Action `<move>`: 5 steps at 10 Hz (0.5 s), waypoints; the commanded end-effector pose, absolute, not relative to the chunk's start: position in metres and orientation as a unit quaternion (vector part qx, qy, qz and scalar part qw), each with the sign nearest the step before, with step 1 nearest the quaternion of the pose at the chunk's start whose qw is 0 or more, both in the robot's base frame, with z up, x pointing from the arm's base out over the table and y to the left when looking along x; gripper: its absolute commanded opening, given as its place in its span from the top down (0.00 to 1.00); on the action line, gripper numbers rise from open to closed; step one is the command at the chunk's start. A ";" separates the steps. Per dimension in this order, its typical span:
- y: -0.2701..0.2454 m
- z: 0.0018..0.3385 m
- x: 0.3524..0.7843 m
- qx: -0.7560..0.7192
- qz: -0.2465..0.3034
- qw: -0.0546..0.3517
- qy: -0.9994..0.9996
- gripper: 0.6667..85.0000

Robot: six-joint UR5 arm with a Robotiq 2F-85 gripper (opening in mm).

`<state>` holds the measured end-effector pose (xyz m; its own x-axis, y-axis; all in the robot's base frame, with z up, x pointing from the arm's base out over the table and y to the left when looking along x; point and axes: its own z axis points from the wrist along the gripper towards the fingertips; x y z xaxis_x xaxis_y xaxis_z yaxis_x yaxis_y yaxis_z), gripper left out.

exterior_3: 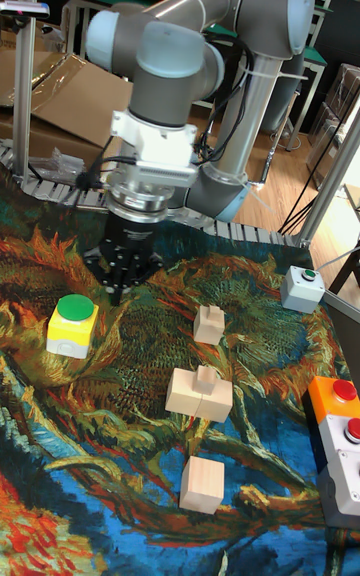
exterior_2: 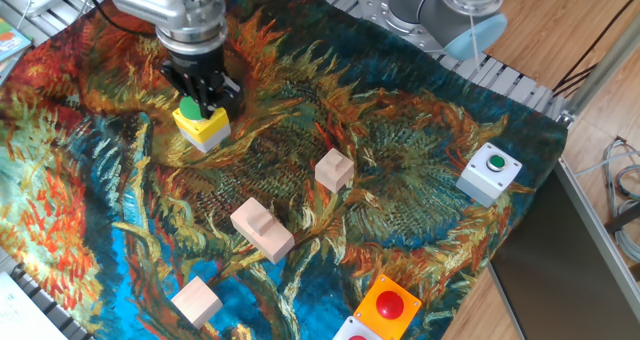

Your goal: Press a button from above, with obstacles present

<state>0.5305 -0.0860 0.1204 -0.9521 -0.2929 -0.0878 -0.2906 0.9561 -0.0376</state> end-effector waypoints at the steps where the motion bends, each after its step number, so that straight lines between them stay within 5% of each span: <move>1: -0.096 0.115 0.525 -0.133 0.006 0.054 0.990 0.89; 5: -0.111 0.115 0.525 -0.093 -0.017 0.051 0.994 0.92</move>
<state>0.5245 -0.1040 0.1147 -0.9690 -0.2293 -0.0916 -0.2266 0.9732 -0.0392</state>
